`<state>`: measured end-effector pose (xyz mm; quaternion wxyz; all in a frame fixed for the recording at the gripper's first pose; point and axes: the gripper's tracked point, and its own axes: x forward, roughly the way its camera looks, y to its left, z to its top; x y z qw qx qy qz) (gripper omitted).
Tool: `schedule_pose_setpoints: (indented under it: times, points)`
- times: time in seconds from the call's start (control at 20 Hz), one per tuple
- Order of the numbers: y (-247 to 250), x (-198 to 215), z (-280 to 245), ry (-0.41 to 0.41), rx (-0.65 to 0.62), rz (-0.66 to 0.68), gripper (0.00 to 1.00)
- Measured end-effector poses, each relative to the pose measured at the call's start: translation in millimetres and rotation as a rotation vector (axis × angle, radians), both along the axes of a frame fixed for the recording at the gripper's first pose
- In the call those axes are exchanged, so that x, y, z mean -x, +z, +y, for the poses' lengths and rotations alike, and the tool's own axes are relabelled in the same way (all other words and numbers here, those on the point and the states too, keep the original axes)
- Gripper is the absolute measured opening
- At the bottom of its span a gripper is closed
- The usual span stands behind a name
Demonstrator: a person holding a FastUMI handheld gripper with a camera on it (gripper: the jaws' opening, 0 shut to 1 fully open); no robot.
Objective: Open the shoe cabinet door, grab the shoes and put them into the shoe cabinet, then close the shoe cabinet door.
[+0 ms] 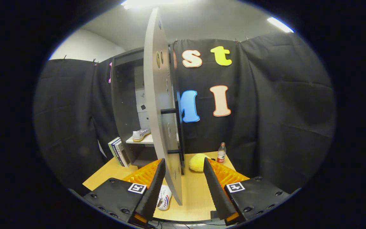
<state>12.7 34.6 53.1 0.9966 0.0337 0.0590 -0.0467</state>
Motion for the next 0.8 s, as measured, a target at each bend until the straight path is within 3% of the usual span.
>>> schedule_pose_setpoints:
  times: [0.1, 0.3, 0.6, 0.8]
  points:
    - [-5.9, 25.2, 21.5, -0.026, 0.004, -0.024, 0.79]
    - [-25.9, 46.9, 72.8, -0.036, 0.060, -0.042, 0.85]
    - [-128.4, 17.7, 185.9, 0.165, 0.039, 0.135, 0.88]
    - [-204.6, -22.1, 219.6, 0.236, 0.081, 0.269, 0.88]
